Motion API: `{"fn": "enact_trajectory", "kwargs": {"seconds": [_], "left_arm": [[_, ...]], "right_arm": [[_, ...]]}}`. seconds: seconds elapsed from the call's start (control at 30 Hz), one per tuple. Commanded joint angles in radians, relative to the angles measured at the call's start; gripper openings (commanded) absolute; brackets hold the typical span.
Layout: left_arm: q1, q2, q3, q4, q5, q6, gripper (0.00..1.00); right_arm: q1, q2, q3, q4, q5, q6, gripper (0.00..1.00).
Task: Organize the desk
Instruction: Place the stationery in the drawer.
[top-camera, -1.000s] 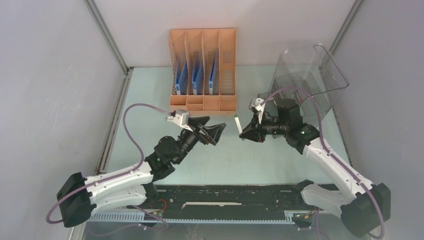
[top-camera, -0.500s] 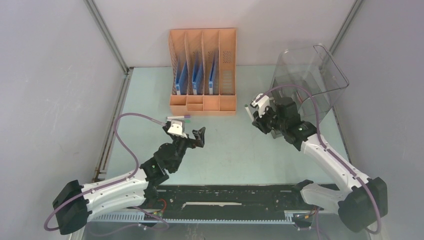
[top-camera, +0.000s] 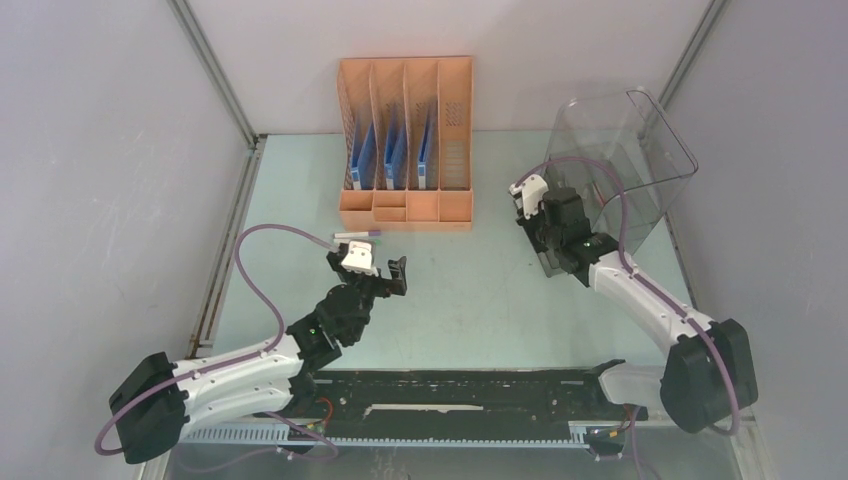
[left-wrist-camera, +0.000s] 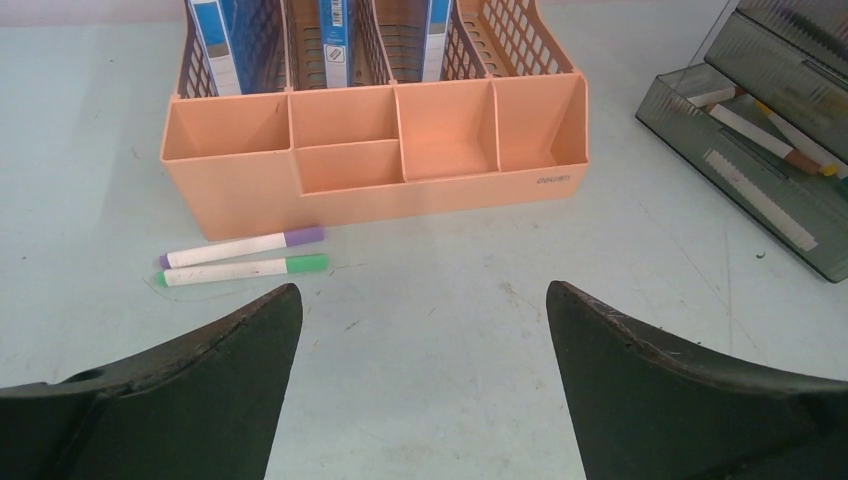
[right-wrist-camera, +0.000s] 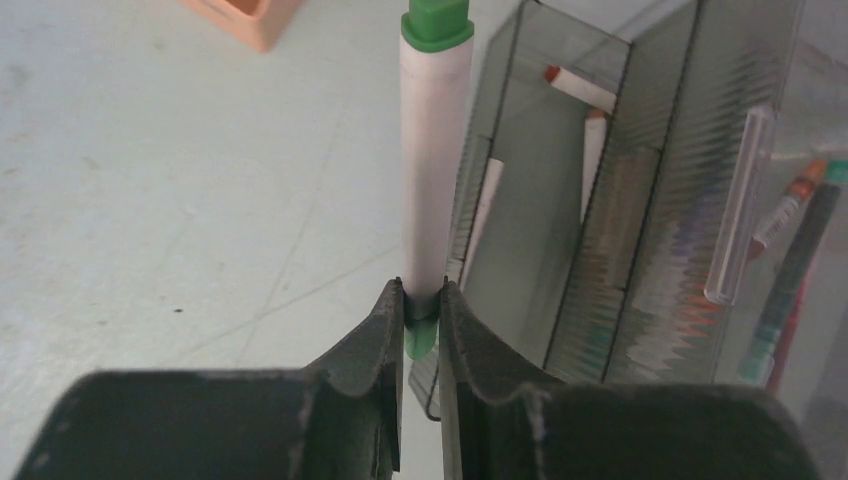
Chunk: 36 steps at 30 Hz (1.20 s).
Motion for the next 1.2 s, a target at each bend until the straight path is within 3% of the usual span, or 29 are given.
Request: {"fn": "enact_trajectory", "kwargs": {"seconds": [0.0, 0.37, 0.6, 0.7, 0.87, 0.97, 1.17], "left_arm": [[0.007, -0.001, 0.012, 0.024, -0.033, 0.023, 1.00], [0.007, -0.015, -0.002, 0.035, -0.029, 0.024, 1.00], [0.007, -0.020, -0.007, 0.040, -0.029, 0.024, 1.00], [0.007, -0.020, -0.007, 0.041, -0.028, 0.024, 1.00], [0.007, -0.020, -0.009, 0.040, -0.029, 0.024, 1.00], [0.007, -0.020, -0.008, 0.040, -0.031, 0.022, 1.00], [0.006, -0.017, -0.007, 0.041, -0.034, 0.022, 1.00]], "right_arm": [[-0.025, 0.039, 0.020, 0.061, 0.113, 0.030, 0.00], [-0.057, 0.116, 0.024, 0.074, 0.189, 0.016, 0.00], [-0.059, 0.167, 0.041, 0.066, 0.232, 0.014, 0.05], [-0.061, 0.188, 0.053, 0.050, 0.238, 0.018, 0.14], [-0.061, 0.200, 0.076, 0.013, 0.223, 0.032, 0.43], [-0.062, 0.186, 0.083, -0.001, 0.199, 0.040, 0.50], [-0.062, 0.153, 0.103, -0.058, 0.114, 0.026, 0.51]]}}
